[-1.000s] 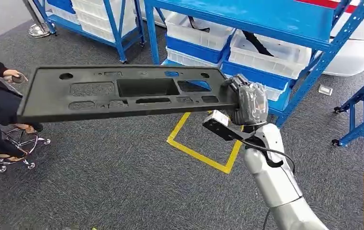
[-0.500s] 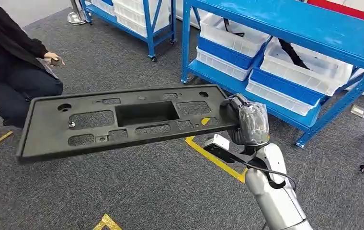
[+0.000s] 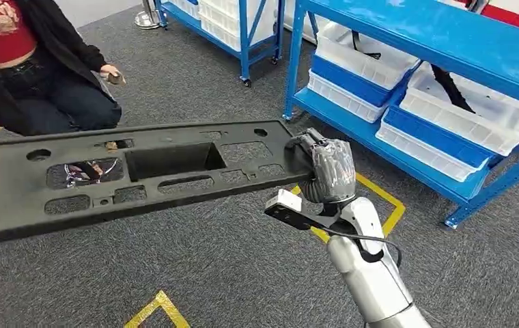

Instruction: Take the parts from the cabinet and place them on the table.

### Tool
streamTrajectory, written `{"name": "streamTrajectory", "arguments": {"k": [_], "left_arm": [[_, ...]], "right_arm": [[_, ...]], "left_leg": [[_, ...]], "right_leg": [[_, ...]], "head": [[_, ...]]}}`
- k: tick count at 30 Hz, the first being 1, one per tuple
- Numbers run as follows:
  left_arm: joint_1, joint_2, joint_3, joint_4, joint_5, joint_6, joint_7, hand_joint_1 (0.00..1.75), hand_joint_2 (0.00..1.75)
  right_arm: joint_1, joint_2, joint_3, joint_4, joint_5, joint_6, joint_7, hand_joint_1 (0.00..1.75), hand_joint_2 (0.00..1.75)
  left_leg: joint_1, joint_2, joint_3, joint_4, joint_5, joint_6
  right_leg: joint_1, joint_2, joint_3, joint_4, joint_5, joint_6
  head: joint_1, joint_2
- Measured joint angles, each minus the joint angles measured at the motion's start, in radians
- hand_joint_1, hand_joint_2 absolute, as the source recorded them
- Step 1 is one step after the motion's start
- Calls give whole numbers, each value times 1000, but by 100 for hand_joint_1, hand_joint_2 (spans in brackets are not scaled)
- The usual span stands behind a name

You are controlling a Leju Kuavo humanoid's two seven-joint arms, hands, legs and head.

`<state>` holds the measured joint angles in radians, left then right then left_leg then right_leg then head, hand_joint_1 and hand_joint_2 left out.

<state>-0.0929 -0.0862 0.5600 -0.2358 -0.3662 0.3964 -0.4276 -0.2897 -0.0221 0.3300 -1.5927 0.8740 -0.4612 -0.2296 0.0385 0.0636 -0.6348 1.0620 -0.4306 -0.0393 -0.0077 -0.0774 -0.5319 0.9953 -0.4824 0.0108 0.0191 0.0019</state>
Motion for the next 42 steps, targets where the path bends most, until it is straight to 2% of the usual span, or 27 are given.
{"name": "streamTrajectory", "arguments": {"k": [1, 2, 5, 6, 7, 8, 10, 11, 12, 14, 15, 16, 20, 21, 22, 23, 25, 27, 29, 30, 31, 32, 36, 38, 39, 41, 42], "left_arm": [[-2, -6, 1, 1, 0, 0, -1, 0, 175], [-1, -5, 5, 2, 0, 0, -3, 0, 175], [10, -4, 11, 6, 2, 1, -4, 0, 175], [13, -6, 11, 6, 2, 2, -5, 0, 175], [13, -5, 13, 6, 2, 2, -5, 0, 175], [13, -4, 14, 6, 2, 2, -5, 0, 175], [13, -2, 16, 6, 3, 2, -6, 0, 175], [15, -2, 18, 7, 4, 2, -6, 0, 175], [20, -2, 22, 7, 7, 2, -7, 0, 175], [26, -2, 26, 7, 11, 2, -8, 0, 175], [27, -2, 27, 7, 12, 2, -8, 0, 175], [28, -5, 29, 8, 12, 2, -8, 0, 175], [39, -8, 36, 11, 13, 2, -7, 0, 175], [41, -8, 37, 11, 14, 4, -4, 0, 175], [42, -8, 39, 11, 16, 7, -2, 0, 175], [40, -8, 40, 12, 18, 13, 3, 0, 175], [40, -8, 42, 13, 18, 17, 6, 0, 175], [41, -9, 43, 14, 18, 21, 10, 0, 175], [41, -9, 52, 14, 20, 33, 18, 0, 175], [41, -9, 53, 14, 20, 39, 19, 0, 175], [40, -10, 55, 14, 19, 42, 21, 0, 175], [39, -16, 55, 15, 19, 44, 23, 0, 175], [42, -16, 59, 16, 19, 56, 32, 0, 175], [42, -17, 61, 16, 18, 60, 34, 0, 175], [41, -16, 61, 16, 18, 61, 35, 0, 175], [41, -19, 63, 17, 18, 62, 35, 0, 175], [42, -19, 65, 17, 18, 62, 35, 0, 175]], "right_arm": [[0, 3, 1, 0, 2, 1, 1, 175, 175], [-1, 5, 4, 0, 11, 5, 3, 175, 175], [1, 13, 9, 0, 22, 10, 10, 175, 175], [2, 14, 11, 0, 22, 10, 11, 175, 175], [2, 15, 12, 0, 22, 10, 11, 175, 175], [2, 15, 13, 0, 22, 10, 11, 175, 175], [11, 14, 13, 0, 24, 10, 13, 175, 175], [16, 15, 13, 0, 26, 10, 14, 175, 175], [21, 15, 13, 0, 32, 11, 16, 175, 175], [25, 15, 14, -5, 41, 12, 18, 175, 175], [25, 16, 14, -10, 42, 13, 19, 175, 175], [24, 16, 13, -16, 44, 15, 20, 175, 175], [27, 21, 15, -27, 51, 22, 20, 175, 175], [29, 25, 14, -30, 51, 24, 21, 175, 175], [29, 27, 14, -31, 51, 27, 21, 175, 175], [29, 29, 14, -33, 51, 32, 20, 175, 175], [32, 32, 15, -33, 51, 34, 19, 175, 175], [31, 35, 15, -33, 51, 38, 19, 175, 175], [31, 37, 17, -33, 49, 45, 15, 175, 175], [29, 38, 19, -33, 48, 47, 13, 175, 175], [27, 39, 21, -33, 47, 47, 12, 175, 175], [22, 40, 21, -33, 46, 49, 12, 175, 175], [15, 40, 25, -32, 30, 53, 2, 175, 175], [10, 40, 26, -29, 23, 54, -1, 175, 175], [4, 39, 26, -25, 17, 55, -1, 175, 175], [-5, 39, 26, -10, 10, 55, -2, 175, 175], [-10, 38, 26, -2, 4, 55, -1, 175, 175]], "left_leg": [[-6, 17, 15, -24, -11, 0], [-6, -6, 9, -23, -10, 17], [-19, -35, 6, -28, -5, 43], [-18, -40, 8, -30, -1, 51], [-19, -49, 6, -30, 1, 59], [-20, -56, 4, -30, 2, 65], [-28, -85, 0, -30, 3, 74], [-32, -97, 0, -29, 4, 75], [-36, -110, 0, -29, 5, 76], [-39, -134, 1, -29, 6, 77], [-39, -143, 1, -29, 7, 78], [-38, -150, -1, -28, 8, 76], [-38, -178, -5, -36, 18, 57], [-37, -165, -10, -28, 10, 57], [-43, -123, -21, -4, -14, 51], [-39, -96, -51, 63, -56, 43], [-29, -78, -116, 199, -115, 32], [-19, -71, -141, 245, -116, 20], [-5, -55, -77, 126, -47, 7], [0, -34, -16, 21, -6, 2], [-1, -4, 10, -32, -12, -3], [-8, -18, 16, -33, -7, 10], [-25, -53, 10, -35, -2, 46], [-20, -66, 14, -43, 6, 64], [-20, -74, 12, -43, 6, 69], [-22, -93, 8, -43, 8, 72], [-23, -104, 7, -42, 9, 73]], "right_leg": [[11, -4, -10, 10, -9, 9], [12, -12, -1, 7, -10, 15], [12, -35, 4, 3, -14, 33], [3, 5, -7, 21, -26, 38], [1, 41, -23, 61, -52, 33], [1, 56, -51, 121, -82, 27], [5, 71, -146, 313, -154, 20], [5, 73, -165, 347, -157, 22], [8, 74, -160, 330, -142, 26], [12, 84, -89, 170, -70, 32], [15, 102, -45, 75, -32, 30], [19, 135, -24, 18, -17, 21], [24, 106, -9, 7, -3, -2], [0, 96, -5, -12, 9, -14], [6, 88, 1, -17, 10, -15], [7, 76, 2, -18, 9, -27], [9, 56, 3, -17, 8, -27], [7, 38, 1, -16, 8, -27], [3, 21, 2, -14, 3, -19], [-1, 12, 3, -8, -3, -11], [0, 5, 4, -1, -8, -3], [14, 2, -1, 5, -14, 5], [13, -25, 6, 2, -16, 29], [1, 32, -23, 61, -56, 29], [-2, 55, -61, 143, -92, 24], [-2, 69, -144, 306, -148, 23], [-1, 71, -163, 341, -150, 27]], "head": [[-4, 0], [12, 0], [13, 0], [13, 0], [13, 0], [14, 0], [14, 0], [14, 0], [14, 0], [13, 0], [14, 0], [13, 0], [15, 0], [13, 0], [13, 0], [11, 0], [11, 0], [11, 0], [11, 0], [11, 0], [11, 0], [10, 0], [12, 0], [14, 0], [17, 0], [18, 0], [18, 0]]}}
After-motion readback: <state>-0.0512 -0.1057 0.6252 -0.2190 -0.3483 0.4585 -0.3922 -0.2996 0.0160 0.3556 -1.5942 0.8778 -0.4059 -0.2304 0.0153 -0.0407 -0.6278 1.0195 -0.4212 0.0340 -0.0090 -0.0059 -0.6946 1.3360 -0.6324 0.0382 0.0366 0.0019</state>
